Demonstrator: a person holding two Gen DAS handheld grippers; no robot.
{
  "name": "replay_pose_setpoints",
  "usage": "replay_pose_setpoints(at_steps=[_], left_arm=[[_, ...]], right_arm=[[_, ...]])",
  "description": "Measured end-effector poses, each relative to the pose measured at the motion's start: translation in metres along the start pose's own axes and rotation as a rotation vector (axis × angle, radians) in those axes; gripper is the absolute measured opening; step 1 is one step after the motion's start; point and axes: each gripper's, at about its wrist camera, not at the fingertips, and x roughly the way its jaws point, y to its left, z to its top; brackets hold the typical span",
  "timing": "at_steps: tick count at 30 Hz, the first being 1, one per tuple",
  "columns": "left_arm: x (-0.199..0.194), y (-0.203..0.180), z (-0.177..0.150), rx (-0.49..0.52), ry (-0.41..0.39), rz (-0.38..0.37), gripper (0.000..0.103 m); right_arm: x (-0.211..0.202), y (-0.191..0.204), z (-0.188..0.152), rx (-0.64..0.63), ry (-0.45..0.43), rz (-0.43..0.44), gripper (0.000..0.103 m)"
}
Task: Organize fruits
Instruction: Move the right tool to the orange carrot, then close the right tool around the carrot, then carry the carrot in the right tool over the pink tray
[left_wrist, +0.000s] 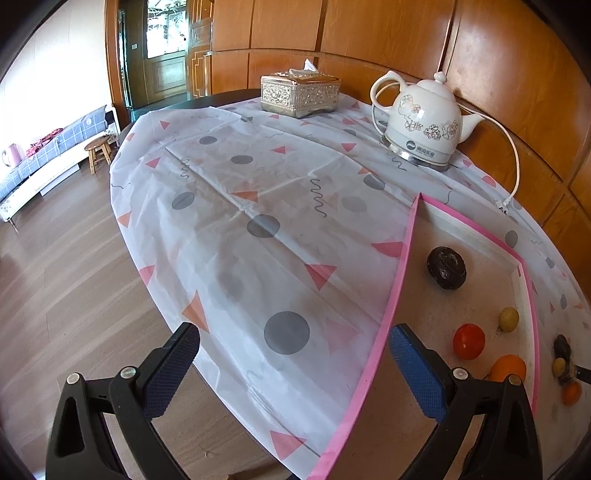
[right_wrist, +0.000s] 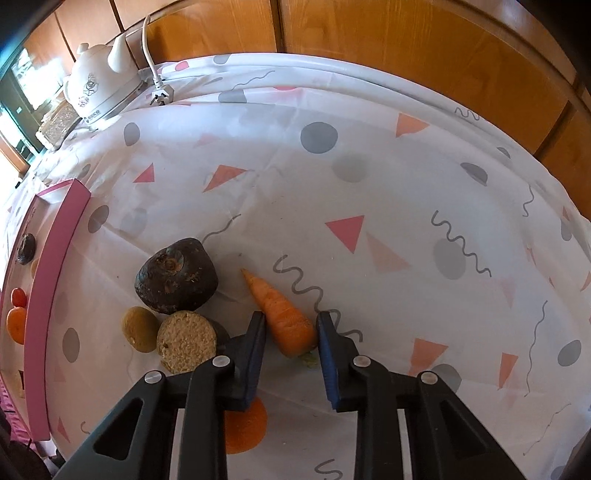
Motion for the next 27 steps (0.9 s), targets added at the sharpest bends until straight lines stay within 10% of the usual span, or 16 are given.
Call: replay_pose_setpoints(at_steps=[15,27], left_arm=[[-0.011,-0.010,-0.002,0.040,-0.029,-0.015,0.103],[-0.020,-0.015,-0.002,0.040,-0.045,-0.036,0.103]], right_arm=[[-0.070,-0.004,-0.024,0.119,-0.187,0.066,0.025],[-0.099,0.123,-0.035,-0.084,-0.228,0.333,0.026]])
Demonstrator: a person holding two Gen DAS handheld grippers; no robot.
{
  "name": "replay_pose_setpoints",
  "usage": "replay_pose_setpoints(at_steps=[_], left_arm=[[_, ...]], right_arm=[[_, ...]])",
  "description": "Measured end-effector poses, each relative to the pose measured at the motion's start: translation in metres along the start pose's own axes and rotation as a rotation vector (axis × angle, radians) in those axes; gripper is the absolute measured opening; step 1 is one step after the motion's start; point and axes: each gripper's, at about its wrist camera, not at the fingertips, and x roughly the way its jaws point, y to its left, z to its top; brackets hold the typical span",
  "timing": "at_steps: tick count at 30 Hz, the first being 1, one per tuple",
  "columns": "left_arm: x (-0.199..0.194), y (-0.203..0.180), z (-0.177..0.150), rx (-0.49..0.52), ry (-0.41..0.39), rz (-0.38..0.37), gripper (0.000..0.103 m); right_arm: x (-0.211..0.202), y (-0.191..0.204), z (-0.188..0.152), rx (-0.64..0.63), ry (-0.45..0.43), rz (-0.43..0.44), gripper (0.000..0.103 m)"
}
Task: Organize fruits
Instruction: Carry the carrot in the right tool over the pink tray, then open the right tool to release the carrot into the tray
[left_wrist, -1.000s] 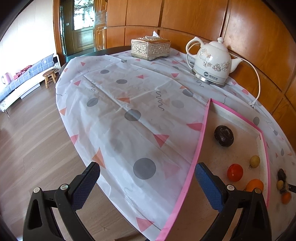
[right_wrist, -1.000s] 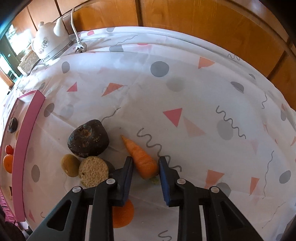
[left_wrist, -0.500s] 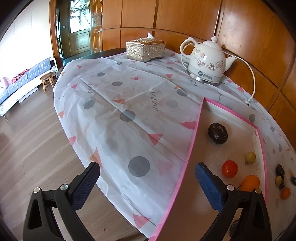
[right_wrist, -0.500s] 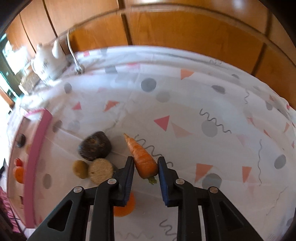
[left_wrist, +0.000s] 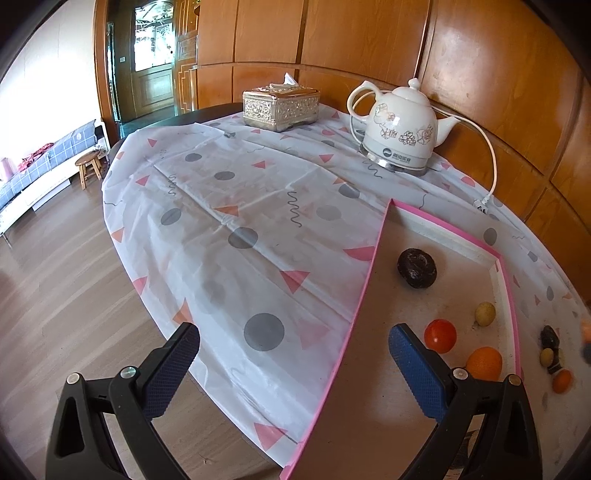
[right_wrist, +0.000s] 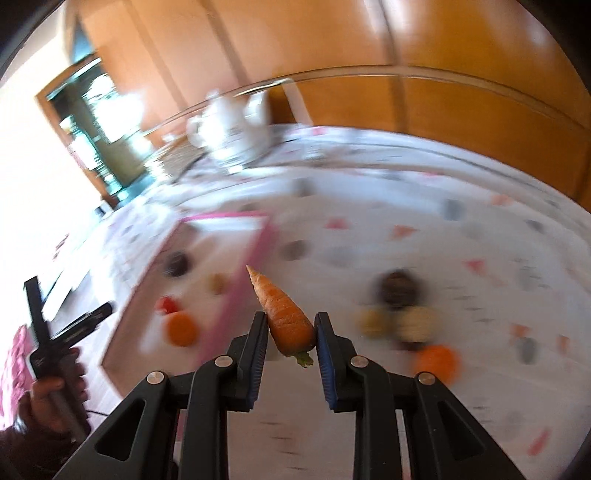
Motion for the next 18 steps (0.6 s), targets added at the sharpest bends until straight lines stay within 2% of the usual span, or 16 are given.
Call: replay_pose_setpoints(at_steps=[4,9,13,18], left_arm=[[-0.001,0.000,0.001,0.001,-0.003,-0.003,0.103],[-0.001,0.001,0.001,-0.004,-0.001,-0.006,0.103],[-0.002,-0.001,0.001,-0.001,-0.003,-0.007,0.103],[-0.003,-0.003,0.001,0.005,-0.004,-0.010,0.103]], right_arm=[[0.029,0.051,-0.003,-0.071,0.048,0.087,0.026],[0.063,0.094,-0.010,-0.133,0.122,0.136,0.026],[0.075,0.103,-0.018,-0.148,0.153,0.135,0.029],[0.068,0.094,-0.024,-0.144,0.142,0.095,0.031]])
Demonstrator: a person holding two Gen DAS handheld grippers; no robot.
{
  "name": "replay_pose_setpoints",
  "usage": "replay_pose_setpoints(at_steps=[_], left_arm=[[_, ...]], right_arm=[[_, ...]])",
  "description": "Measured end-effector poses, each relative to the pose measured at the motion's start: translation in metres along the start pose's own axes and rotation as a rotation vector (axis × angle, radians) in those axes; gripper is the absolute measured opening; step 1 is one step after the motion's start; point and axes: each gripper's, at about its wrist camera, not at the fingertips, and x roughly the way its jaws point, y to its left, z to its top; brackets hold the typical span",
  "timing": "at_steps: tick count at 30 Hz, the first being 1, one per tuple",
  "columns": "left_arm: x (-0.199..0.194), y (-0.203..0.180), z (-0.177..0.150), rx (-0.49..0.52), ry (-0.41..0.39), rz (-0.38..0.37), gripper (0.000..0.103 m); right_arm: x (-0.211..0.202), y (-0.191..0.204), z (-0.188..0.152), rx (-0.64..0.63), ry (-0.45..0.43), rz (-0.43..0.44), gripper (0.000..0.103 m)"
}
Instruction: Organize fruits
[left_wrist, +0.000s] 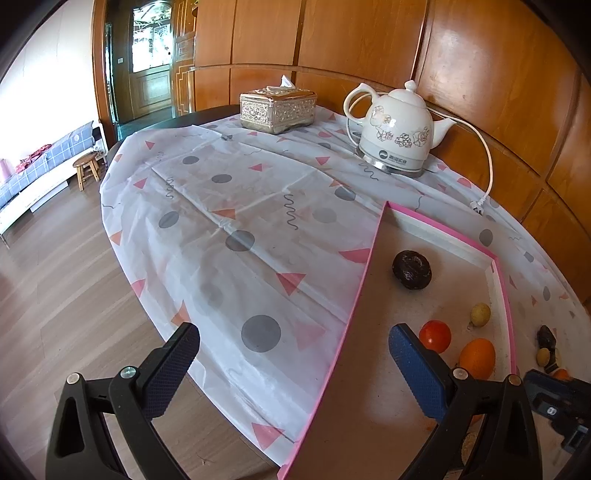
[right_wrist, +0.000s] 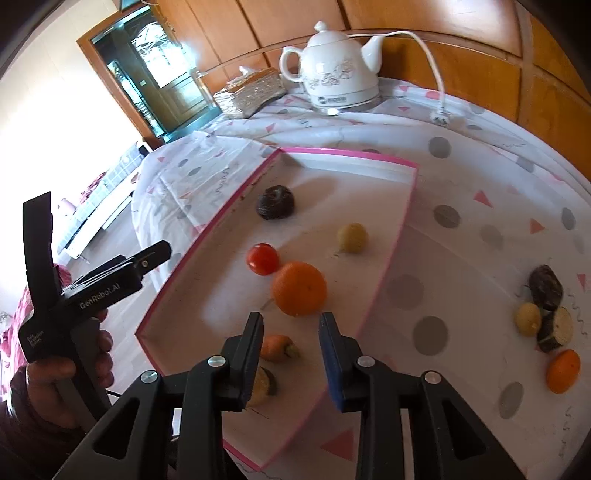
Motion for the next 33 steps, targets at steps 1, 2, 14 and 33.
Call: replay_pose_setpoints(at_steps=[1,2,14,33], left_arm=[[0.000,-0.001,0.000,0.002,-0.001,-0.001,0.103],[-0.001,-0.001,0.000,0.005,-0.002,-0.002,0.103],[-0.010,-0.013,-0.002,0.045,-0.023,-0.019,0.103],[-0.017,-0.029,-0.006,0.100,-0.029,-0.040,0.103]], right_arm=[[-0.004,-0.003,-0.001,0.003,-0.007,-0.015,0.031],[-0.008,-0.006,-0.003,0.001,-0.013,-0.033,0.031],[-0.072,-0.066,-0.033,0.010,-0.065,-0.313,0.034],[-0.180,-0.189,-0.080,0.246,-0.111,-0.661,0.038]])
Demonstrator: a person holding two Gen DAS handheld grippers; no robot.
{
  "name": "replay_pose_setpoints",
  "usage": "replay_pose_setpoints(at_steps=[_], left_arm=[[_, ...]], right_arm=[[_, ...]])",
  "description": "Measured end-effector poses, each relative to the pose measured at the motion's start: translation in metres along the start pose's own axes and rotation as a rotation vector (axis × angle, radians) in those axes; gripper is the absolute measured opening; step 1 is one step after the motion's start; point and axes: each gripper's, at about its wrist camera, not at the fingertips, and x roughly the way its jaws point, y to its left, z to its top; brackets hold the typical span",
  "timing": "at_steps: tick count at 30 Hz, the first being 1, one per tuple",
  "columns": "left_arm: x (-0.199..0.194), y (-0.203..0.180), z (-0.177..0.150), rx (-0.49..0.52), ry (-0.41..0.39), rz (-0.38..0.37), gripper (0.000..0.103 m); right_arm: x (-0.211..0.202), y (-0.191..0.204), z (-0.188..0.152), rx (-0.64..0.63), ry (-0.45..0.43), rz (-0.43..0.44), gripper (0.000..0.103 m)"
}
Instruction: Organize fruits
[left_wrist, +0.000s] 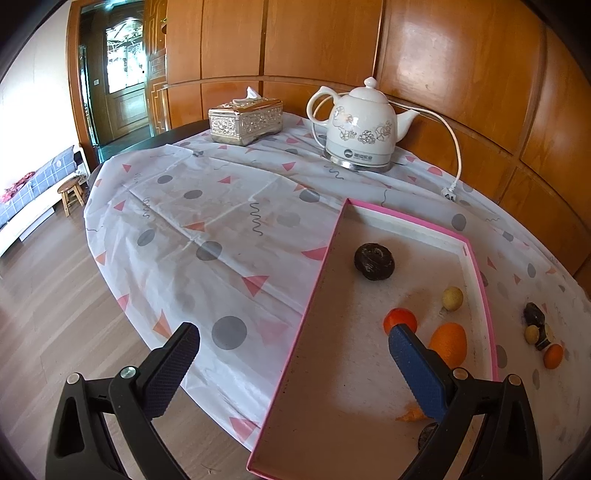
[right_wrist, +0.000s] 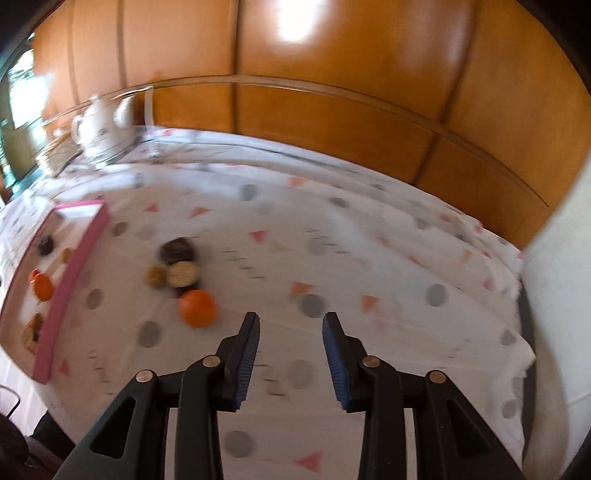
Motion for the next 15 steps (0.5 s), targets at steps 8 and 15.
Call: replay_pose_setpoints(at_steps=[8,15], left_arm=[[-0.004,-0.010,0.002,0.029,-0.007,-0.020,0.103],[-0.010,-0.035,0.008,0.085,-0.016,-0.060,0.103]], right_arm=[[-0.006,-0.074,-0.007,0.139,-0.002,-0.153,0.038],[0.002,-0.144,-0.022,0.332,0.003,-0.304,0.038]])
